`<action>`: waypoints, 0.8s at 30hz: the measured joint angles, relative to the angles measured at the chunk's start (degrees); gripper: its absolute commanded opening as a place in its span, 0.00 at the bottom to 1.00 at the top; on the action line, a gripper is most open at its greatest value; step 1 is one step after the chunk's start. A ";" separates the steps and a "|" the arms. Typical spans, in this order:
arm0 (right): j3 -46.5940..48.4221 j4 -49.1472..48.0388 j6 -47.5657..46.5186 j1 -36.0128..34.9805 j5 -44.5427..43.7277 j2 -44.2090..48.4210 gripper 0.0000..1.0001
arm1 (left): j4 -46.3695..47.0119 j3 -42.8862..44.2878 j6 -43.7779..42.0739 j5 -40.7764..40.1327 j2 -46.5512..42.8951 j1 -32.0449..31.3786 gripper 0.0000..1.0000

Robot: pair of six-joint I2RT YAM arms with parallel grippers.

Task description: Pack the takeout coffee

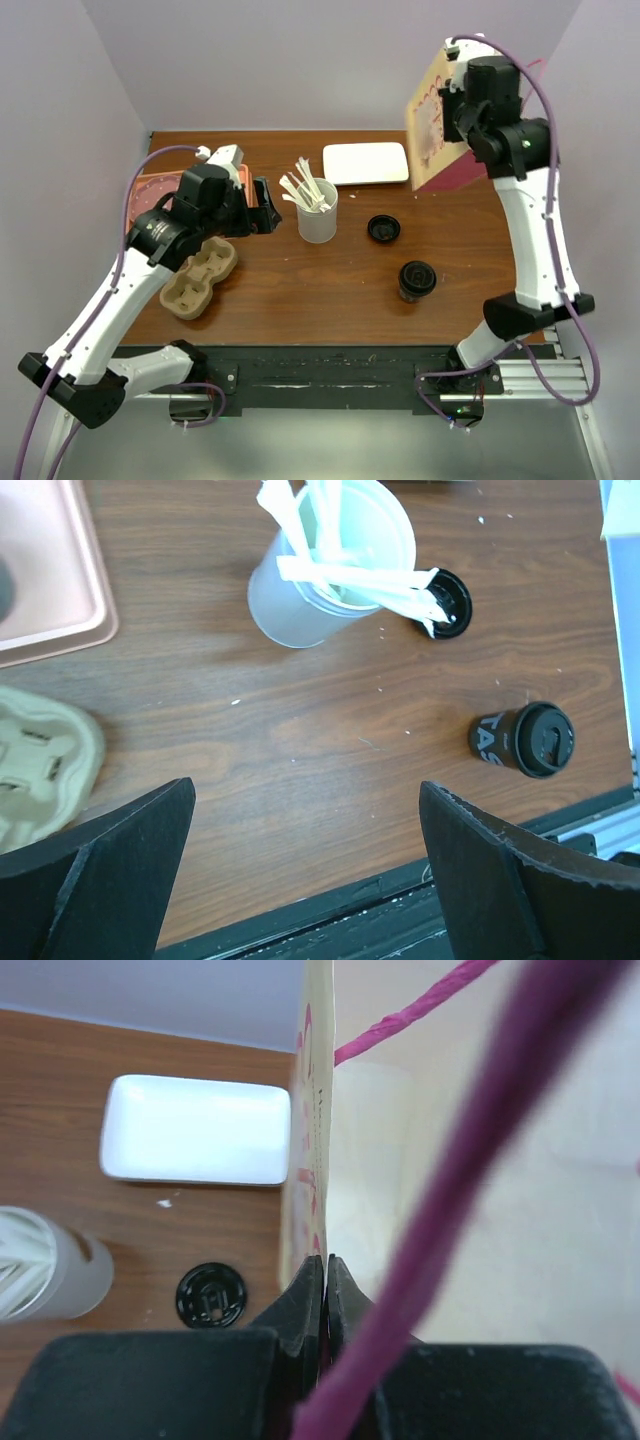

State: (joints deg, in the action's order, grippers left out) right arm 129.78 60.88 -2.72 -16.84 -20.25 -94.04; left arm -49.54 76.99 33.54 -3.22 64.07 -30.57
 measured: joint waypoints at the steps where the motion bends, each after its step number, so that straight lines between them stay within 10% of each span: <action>1: 0.00 0.55 -0.55 -0.46 1.03 1.49 0.00 | -0.70 0.42 0.13 -0.66 -0.13 0.00 0.99; 10: -19.34 -2.45 -14.43 -0.42 26.56 26.16 0.00 | -7.61 7.08 1.92 -6.19 0.59 0.00 0.99; 24: -28.98 -0.61 -30.58 -12.02 53.11 30.32 0.00 | -15.39 17.81 6.23 -13.40 6.47 0.57 1.00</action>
State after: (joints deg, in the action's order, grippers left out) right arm 100.79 60.27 -33.30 -28.86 32.86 -63.72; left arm -64.93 94.80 39.77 -16.62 70.54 -30.00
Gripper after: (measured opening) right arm 0.015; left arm 0.997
